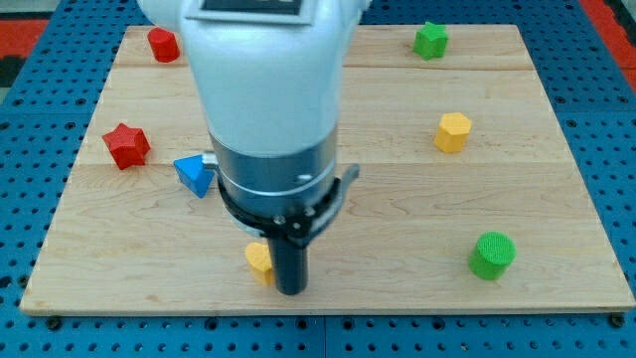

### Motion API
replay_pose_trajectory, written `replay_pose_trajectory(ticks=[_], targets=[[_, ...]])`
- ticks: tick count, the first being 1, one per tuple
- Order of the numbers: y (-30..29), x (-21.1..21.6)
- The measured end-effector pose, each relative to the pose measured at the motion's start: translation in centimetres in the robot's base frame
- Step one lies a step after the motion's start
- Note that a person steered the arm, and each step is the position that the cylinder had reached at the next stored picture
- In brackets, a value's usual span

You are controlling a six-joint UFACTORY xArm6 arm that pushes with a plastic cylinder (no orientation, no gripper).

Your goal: Slide the blue triangle towards the bottom left

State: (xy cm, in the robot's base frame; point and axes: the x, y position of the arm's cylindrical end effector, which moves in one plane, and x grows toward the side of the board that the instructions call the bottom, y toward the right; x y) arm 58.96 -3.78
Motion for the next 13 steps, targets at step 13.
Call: replay_pose_trajectory(ticks=[13], targets=[[-11.9,-13.0]])
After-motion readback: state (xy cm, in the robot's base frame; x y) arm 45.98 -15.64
